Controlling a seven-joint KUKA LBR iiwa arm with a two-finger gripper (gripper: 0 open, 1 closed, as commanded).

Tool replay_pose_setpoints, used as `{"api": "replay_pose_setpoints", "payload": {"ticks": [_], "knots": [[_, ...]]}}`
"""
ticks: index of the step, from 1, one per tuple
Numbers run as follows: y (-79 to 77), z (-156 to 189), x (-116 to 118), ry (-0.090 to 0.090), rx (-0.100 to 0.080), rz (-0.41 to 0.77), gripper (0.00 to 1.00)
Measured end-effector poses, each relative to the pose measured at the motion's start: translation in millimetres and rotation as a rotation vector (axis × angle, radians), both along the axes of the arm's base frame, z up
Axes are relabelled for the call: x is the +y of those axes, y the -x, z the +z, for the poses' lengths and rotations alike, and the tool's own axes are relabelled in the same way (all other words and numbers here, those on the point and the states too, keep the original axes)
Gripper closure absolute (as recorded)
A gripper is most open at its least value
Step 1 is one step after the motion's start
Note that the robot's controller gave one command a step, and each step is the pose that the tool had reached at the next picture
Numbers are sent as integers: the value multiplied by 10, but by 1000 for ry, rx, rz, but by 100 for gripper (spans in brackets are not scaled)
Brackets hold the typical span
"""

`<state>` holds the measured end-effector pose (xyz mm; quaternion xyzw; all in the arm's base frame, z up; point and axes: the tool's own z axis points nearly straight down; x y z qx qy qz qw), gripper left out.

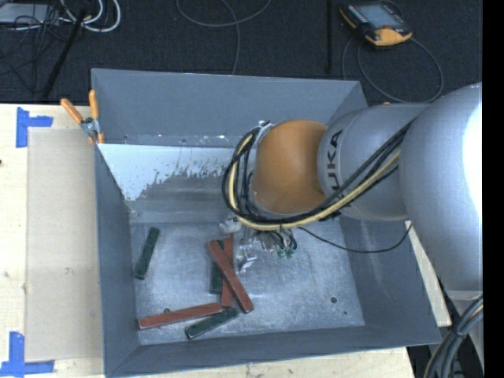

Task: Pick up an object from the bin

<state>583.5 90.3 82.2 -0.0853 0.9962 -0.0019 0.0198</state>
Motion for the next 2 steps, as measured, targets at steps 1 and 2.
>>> {"api": "replay_pose_setpoints", "payload": {"ticks": [1,2], "knots": [[69,317,-137,1,39,61,100],[87,1043,88,1,42,67,100]]}}
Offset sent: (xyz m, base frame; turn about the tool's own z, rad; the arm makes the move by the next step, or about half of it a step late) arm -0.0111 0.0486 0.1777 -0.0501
